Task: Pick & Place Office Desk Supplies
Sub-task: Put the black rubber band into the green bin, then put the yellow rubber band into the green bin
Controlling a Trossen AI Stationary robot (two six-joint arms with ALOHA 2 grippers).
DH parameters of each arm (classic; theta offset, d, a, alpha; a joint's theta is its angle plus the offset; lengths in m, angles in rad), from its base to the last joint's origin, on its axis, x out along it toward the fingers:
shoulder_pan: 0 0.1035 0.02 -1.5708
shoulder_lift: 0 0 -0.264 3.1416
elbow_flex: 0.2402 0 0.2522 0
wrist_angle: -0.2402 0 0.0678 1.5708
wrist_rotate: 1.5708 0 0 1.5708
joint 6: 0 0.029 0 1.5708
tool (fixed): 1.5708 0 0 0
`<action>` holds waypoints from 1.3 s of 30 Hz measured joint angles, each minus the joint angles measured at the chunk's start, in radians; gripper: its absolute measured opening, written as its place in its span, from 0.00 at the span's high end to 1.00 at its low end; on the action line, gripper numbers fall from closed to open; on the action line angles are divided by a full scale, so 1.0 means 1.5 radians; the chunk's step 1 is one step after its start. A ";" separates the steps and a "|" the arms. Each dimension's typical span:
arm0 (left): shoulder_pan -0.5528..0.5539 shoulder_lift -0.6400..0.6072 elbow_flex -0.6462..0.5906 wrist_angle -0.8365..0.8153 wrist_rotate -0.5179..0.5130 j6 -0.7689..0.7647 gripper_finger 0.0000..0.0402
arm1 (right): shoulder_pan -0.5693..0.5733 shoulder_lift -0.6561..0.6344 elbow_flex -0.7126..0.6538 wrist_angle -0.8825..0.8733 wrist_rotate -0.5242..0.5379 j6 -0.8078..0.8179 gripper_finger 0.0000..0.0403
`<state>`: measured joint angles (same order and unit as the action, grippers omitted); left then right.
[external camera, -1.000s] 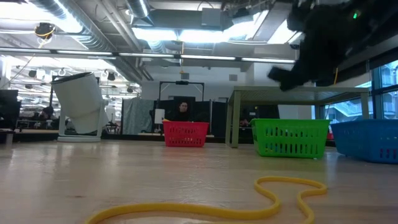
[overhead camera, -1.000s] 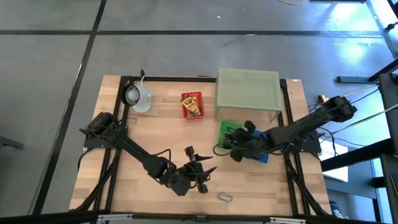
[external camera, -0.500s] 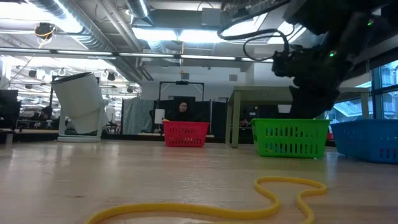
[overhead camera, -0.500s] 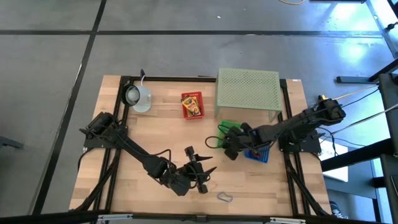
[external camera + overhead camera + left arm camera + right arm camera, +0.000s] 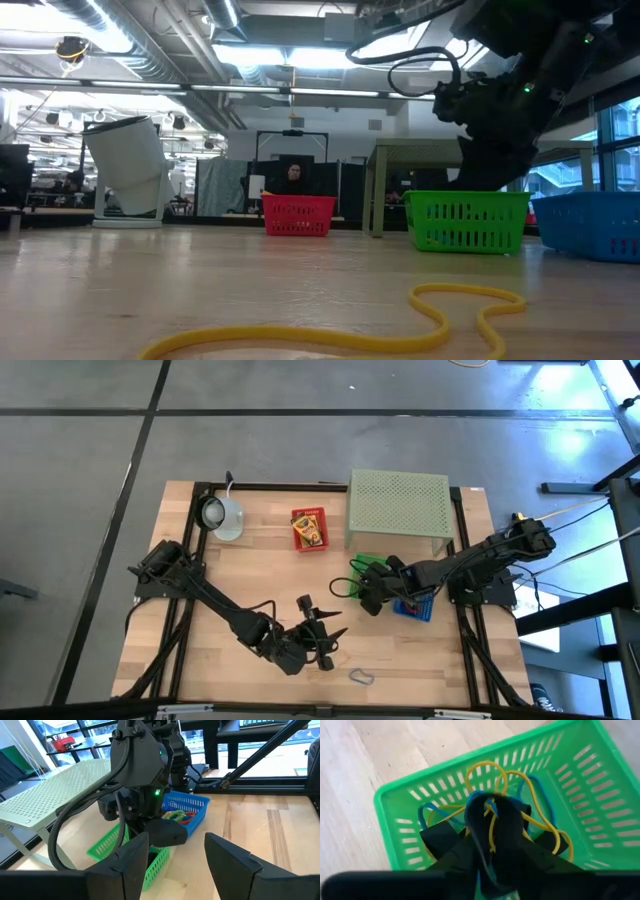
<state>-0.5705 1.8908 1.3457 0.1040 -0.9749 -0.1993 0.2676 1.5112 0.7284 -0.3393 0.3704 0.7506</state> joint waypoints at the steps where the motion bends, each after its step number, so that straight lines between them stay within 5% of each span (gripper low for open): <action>1: 0.000 0.000 0.000 0.000 0.000 0.000 0.53 | 0.000 0.000 0.000 0.000 0.005 0.000 0.72; 12: 0.000 0.000 0.000 -0.012 0.061 -0.042 0.53 | 0.000 0.000 0.000 0.005 0.027 0.000 0.43; 16: -0.003 0.000 0.000 -0.070 0.138 -0.117 0.53 | 0.000 0.000 0.013 -0.001 -0.024 -0.020 0.37; 24: -0.004 0.028 0.001 -0.205 0.306 -0.247 0.53 | 0.031 -0.002 0.087 -0.003 -0.043 -0.084 0.37; 39: 0.047 0.137 0.001 -0.083 0.496 -0.059 0.53 | 0.104 -0.002 0.142 -0.021 -0.043 -0.138 0.39</action>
<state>-0.5007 2.0956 1.3469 -0.0210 -0.2309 -0.2885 0.4239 1.5085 0.9417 -0.3714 0.3058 0.5442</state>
